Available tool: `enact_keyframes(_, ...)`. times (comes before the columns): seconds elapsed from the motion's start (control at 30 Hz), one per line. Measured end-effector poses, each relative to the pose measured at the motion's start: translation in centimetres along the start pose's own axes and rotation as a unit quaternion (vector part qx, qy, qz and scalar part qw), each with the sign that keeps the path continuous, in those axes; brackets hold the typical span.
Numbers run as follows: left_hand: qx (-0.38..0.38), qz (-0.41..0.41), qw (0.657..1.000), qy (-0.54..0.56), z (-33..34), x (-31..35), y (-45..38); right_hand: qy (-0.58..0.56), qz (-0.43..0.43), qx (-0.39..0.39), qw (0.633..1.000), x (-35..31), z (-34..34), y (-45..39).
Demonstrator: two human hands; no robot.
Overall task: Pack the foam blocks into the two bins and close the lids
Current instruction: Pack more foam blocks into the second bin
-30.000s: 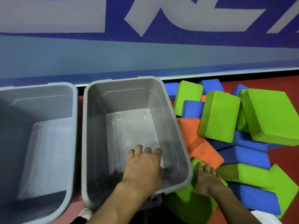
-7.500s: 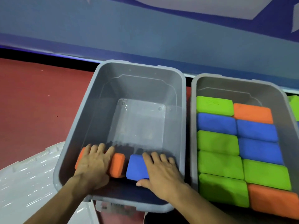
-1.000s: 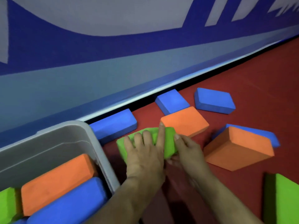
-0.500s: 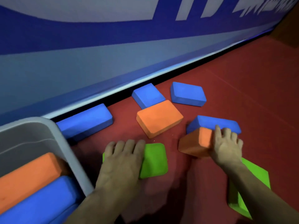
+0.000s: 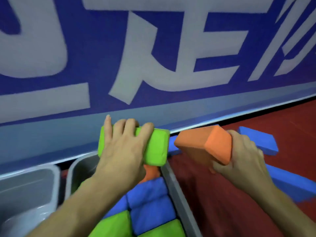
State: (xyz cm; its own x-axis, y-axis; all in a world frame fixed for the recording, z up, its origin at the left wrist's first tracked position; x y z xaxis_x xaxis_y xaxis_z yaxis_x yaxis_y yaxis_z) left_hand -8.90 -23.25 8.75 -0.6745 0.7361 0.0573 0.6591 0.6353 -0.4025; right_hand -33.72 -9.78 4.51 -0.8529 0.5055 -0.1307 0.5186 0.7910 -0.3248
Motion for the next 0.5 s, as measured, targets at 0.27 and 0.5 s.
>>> enact_keyframes(0.27,-0.038,-0.194,0.973,-0.120,-13.0,-20.0,18.6,-0.159,-0.234,-0.019,0.959,-28.9,-3.7,6.7)
enact_keyframes(0.5,-0.107,-0.289,0.939,-0.153,-13.0,-29.6,32.1,-0.139,-0.390,-0.090,0.906,-46.1,-1.2,17.3)
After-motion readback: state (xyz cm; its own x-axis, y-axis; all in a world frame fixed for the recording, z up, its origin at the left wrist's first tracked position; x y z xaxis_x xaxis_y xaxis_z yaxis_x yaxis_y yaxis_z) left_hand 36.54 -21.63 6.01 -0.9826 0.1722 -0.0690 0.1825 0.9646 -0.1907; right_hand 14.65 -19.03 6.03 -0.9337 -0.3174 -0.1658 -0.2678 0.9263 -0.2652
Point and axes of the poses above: each hand's wrist, its own y-axis away from the middle knuckle, its own z-axis out of the palm, x = y × z, the point moved 5 cm from there along -y, towards the middle knuckle, and after that the axes turned 3 degrees about y, right-handed, at the moved point
